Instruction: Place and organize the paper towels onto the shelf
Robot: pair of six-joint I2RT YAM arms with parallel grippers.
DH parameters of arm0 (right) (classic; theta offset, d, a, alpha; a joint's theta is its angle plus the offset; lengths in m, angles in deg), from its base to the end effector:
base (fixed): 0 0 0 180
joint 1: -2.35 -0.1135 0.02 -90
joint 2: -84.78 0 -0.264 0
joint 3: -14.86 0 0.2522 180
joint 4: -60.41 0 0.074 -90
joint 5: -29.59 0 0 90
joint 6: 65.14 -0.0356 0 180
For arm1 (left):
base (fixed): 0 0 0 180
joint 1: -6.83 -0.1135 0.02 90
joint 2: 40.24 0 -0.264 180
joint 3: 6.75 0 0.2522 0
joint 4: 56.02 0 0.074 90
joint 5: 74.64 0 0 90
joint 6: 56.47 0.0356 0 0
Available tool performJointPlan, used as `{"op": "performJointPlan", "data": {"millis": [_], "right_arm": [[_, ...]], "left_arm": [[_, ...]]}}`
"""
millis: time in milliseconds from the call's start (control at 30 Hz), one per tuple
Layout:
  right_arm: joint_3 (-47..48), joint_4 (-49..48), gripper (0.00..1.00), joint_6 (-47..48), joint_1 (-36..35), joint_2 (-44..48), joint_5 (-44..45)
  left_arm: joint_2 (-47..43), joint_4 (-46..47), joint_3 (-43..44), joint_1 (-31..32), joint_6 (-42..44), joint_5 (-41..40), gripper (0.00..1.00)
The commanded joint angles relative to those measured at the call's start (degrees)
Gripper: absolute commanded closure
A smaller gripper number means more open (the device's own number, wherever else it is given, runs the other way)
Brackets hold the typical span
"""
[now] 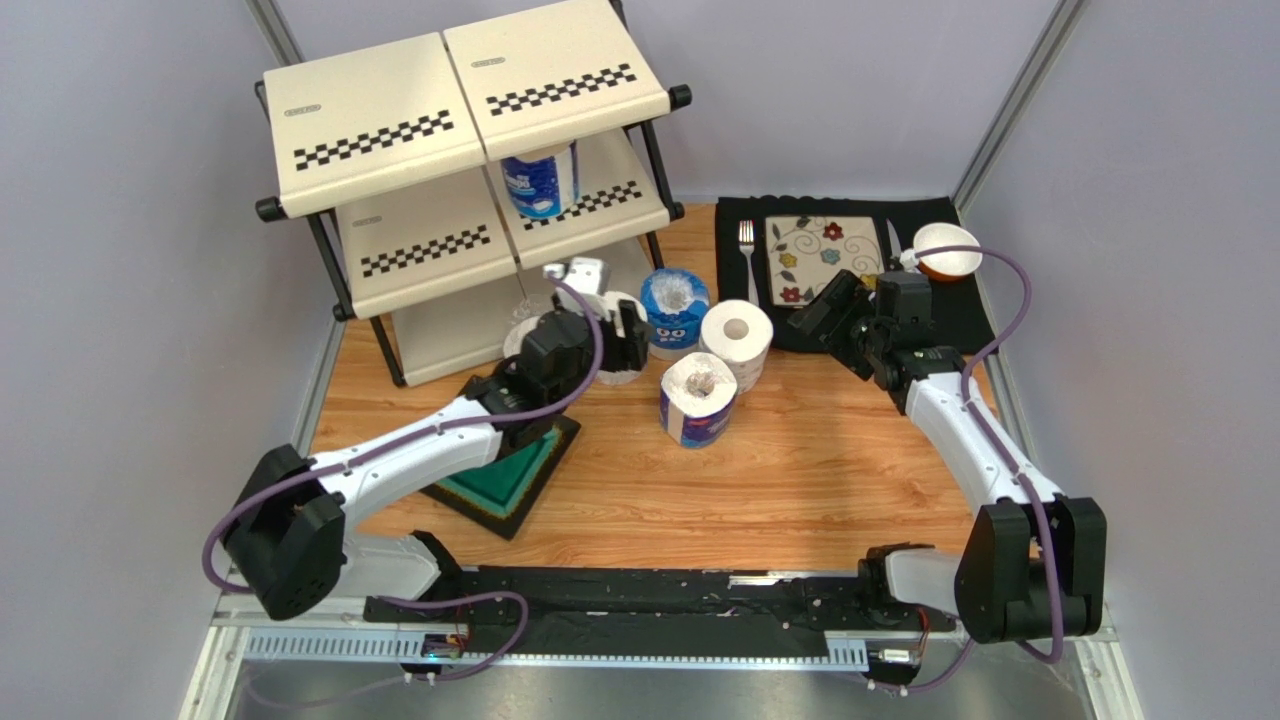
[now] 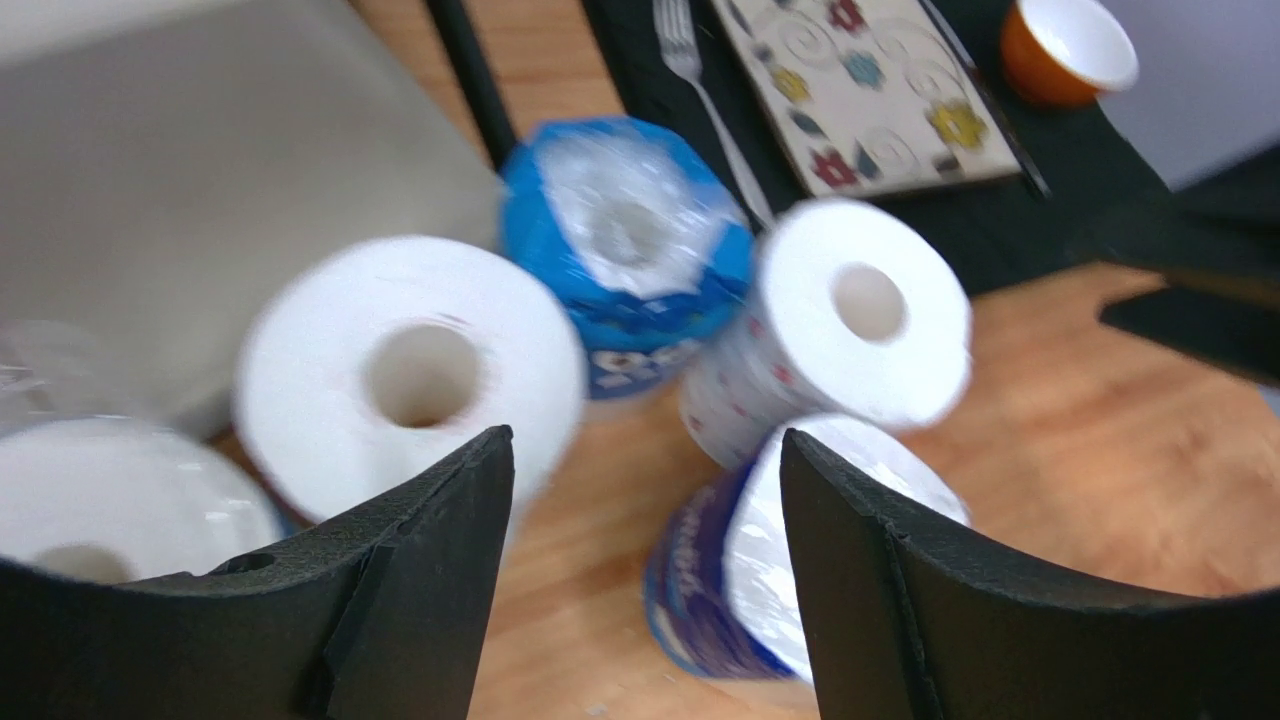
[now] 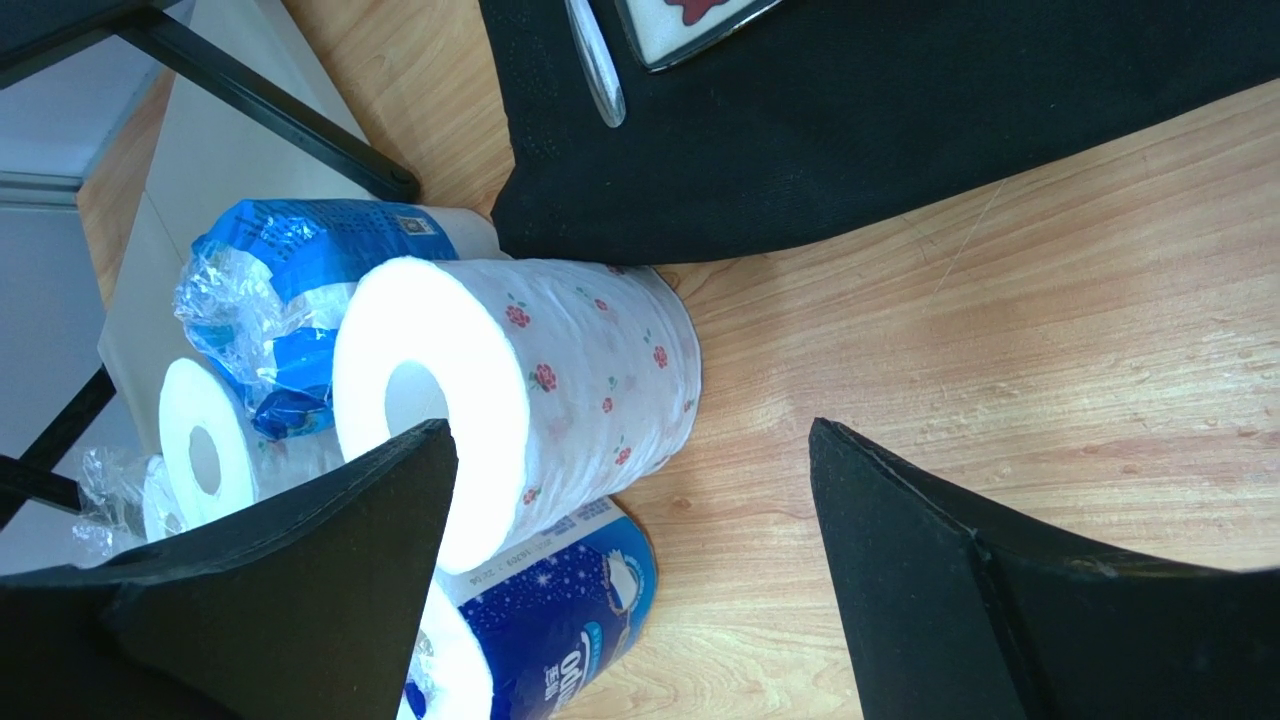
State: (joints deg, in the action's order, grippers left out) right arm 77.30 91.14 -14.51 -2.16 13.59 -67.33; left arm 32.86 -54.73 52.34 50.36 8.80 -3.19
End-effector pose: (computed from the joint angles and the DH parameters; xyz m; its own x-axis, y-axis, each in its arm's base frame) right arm 0.2674 0.0254 0.2555 -0.5983 0.5845 -0.5481 0.2700 0.7911 0.5488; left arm 0.2203 -0.1936 0.2813 -0.3240 -0.2392 -0.9153 0.3219 0.8819 -0.3445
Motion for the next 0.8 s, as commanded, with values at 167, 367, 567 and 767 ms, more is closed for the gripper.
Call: {"op": "performJointPlan", "data": {"millis": [167,367,567,767], "right_arm": [[1.06,-0.8,0.09,0.35,0.65,2.29,0.41],[1.15,-0.71,0.09,0.0,0.65,2.29,0.06],[1.24,-0.71,0.09,0.18,0.73,2.47,0.06],[1.32,-0.63,0.09,0.09,0.73,2.12,-0.46]], "left_arm": [[5.21,-11.35,5.39,9.12,-1.72,4.48,0.26],[7.32,-16.02,6.45,9.56,-2.34,3.78,0.26],[9.86,-15.31,7.76,9.56,-2.43,4.83,0.26],[12.59,-12.94,10.05,9.56,-3.39,7.29,0.26]]}}
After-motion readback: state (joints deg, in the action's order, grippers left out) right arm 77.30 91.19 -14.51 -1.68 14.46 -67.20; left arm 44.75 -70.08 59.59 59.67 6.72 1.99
